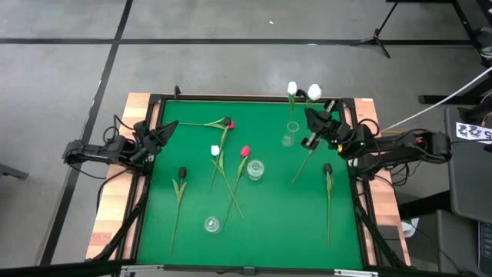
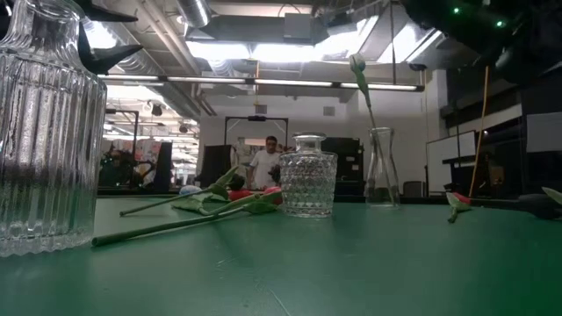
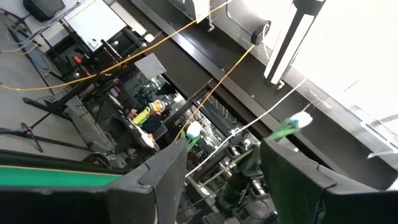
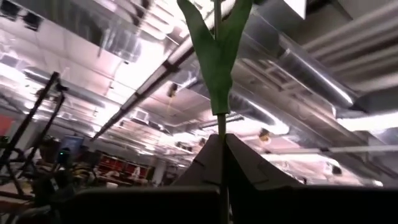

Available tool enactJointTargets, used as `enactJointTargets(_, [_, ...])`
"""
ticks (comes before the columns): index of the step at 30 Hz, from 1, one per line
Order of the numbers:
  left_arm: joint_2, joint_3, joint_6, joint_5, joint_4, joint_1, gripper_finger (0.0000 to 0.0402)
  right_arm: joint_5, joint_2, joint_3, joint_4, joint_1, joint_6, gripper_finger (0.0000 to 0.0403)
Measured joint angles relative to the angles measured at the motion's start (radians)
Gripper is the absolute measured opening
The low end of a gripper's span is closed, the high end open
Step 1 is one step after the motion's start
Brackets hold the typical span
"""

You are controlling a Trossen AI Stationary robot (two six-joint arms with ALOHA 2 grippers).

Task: Sort flowers into vase by color
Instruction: Put the right white tulip into the top transparent flower vase

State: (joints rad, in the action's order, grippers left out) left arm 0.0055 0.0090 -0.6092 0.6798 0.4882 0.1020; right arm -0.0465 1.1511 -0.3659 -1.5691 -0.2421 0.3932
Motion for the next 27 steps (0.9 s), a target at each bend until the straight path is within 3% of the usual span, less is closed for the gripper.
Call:
enactJointTargets(10, [0.0,0.0,-0.027,0.041,-0.044,0.0,0.02,-0.029,0.041,0.047,0.0,-0.116,-0.132,0.0005])
enactJointTargets(21, [0.0,0.0,-0.045,0.075,-0.068,0.0,0.02,-0.01,0.137,0.015,-0.001,-0.125,-0.163,0.0006])
enactJointTargets(27, [0.0,0.0,-0.047,0.077,-0.088,0.0,0.02,0.095,0.159,-0.062,-0.001,-0.125,-0.187,0.0006])
